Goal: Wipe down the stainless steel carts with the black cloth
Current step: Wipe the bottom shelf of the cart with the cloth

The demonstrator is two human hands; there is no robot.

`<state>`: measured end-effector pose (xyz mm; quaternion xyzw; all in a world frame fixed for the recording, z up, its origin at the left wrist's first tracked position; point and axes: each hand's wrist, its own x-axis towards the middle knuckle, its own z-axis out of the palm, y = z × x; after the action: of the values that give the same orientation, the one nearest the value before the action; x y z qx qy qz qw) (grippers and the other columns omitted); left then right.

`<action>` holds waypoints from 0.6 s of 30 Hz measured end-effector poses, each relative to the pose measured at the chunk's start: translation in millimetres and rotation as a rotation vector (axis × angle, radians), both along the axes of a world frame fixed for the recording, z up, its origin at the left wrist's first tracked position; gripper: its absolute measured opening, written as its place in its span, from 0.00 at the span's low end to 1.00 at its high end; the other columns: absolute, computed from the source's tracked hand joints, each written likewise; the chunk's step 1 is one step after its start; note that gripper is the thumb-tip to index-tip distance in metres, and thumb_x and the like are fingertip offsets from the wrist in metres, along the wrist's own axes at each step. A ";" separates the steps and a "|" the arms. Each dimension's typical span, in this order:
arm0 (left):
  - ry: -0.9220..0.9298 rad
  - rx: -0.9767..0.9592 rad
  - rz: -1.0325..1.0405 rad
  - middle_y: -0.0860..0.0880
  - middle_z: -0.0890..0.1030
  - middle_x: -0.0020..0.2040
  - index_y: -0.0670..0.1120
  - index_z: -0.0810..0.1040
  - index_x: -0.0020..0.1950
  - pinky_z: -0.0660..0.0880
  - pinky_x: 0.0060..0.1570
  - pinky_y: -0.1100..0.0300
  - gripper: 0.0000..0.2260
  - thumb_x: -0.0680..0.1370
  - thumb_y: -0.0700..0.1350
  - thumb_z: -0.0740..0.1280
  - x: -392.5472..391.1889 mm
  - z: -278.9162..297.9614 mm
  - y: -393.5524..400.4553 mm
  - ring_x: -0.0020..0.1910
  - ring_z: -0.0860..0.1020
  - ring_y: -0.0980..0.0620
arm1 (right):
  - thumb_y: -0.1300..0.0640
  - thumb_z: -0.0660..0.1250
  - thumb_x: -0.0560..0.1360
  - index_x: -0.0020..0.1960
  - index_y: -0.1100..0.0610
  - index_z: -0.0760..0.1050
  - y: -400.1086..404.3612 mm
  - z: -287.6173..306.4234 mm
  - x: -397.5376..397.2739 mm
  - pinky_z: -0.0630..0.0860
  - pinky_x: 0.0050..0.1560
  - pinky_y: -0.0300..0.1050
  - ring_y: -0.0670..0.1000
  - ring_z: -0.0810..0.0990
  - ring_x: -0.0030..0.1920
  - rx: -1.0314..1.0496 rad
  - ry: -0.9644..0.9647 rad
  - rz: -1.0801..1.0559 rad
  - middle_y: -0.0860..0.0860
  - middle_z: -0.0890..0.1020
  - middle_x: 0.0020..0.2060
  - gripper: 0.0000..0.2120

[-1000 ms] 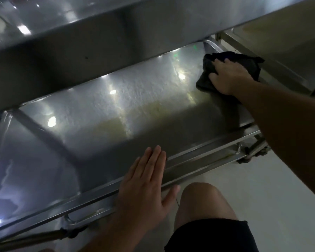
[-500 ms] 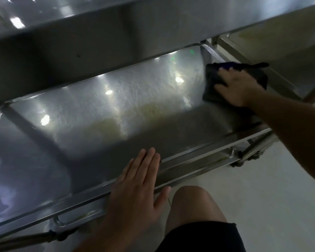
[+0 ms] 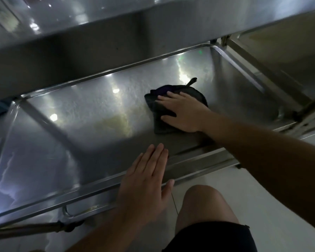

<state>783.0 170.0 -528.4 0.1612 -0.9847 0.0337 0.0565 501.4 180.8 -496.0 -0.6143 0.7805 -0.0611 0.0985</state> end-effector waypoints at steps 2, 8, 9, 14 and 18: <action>-0.018 0.022 0.007 0.47 0.62 0.85 0.45 0.63 0.85 0.54 0.82 0.53 0.34 0.83 0.61 0.62 -0.6 2.6 1.5 0.84 0.60 0.48 | 0.30 0.48 0.78 0.83 0.43 0.54 29.6 0.1 -24.3 0.48 0.80 0.52 0.49 0.51 0.83 -0.002 0.006 -0.049 0.42 0.56 0.83 0.36; -0.012 0.050 0.009 0.46 0.61 0.85 0.44 0.64 0.85 0.58 0.81 0.50 0.35 0.82 0.62 0.62 -1.0 5.5 4.0 0.84 0.60 0.47 | 0.37 0.52 0.81 0.83 0.53 0.54 75.6 0.5 -136.4 0.51 0.80 0.64 0.63 0.55 0.81 0.026 0.046 -0.683 0.59 0.58 0.82 0.36; -0.011 0.047 0.010 0.46 0.62 0.85 0.44 0.64 0.84 0.58 0.81 0.49 0.35 0.82 0.62 0.62 -2.1 5.1 3.3 0.84 0.61 0.46 | 0.37 0.51 0.80 0.84 0.54 0.53 65.1 0.5 -136.2 0.48 0.81 0.64 0.61 0.52 0.82 0.036 0.029 -0.734 0.57 0.56 0.83 0.37; -0.008 0.081 0.011 0.45 0.62 0.85 0.43 0.63 0.84 0.60 0.81 0.48 0.36 0.81 0.61 0.63 -1.0 4.9 3.9 0.84 0.60 0.46 | 0.37 0.49 0.80 0.84 0.51 0.52 -21.9 1.5 -51.8 0.46 0.80 0.61 0.57 0.51 0.83 0.018 -0.003 -0.494 0.50 0.55 0.84 0.36; -0.088 0.096 0.010 0.45 0.55 0.87 0.44 0.57 0.87 0.53 0.83 0.49 0.38 0.82 0.64 0.59 -1.8 9.3 1.5 0.86 0.53 0.47 | 0.35 0.50 0.82 0.84 0.45 0.50 -53.4 0.4 25.9 0.45 0.82 0.57 0.51 0.48 0.83 0.025 0.037 -0.085 0.44 0.52 0.84 0.34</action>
<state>781.2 171.4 -519.1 0.1670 -0.9859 -0.0061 0.0053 527.3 127.3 -495.6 -0.5802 0.8084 -0.0441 0.0889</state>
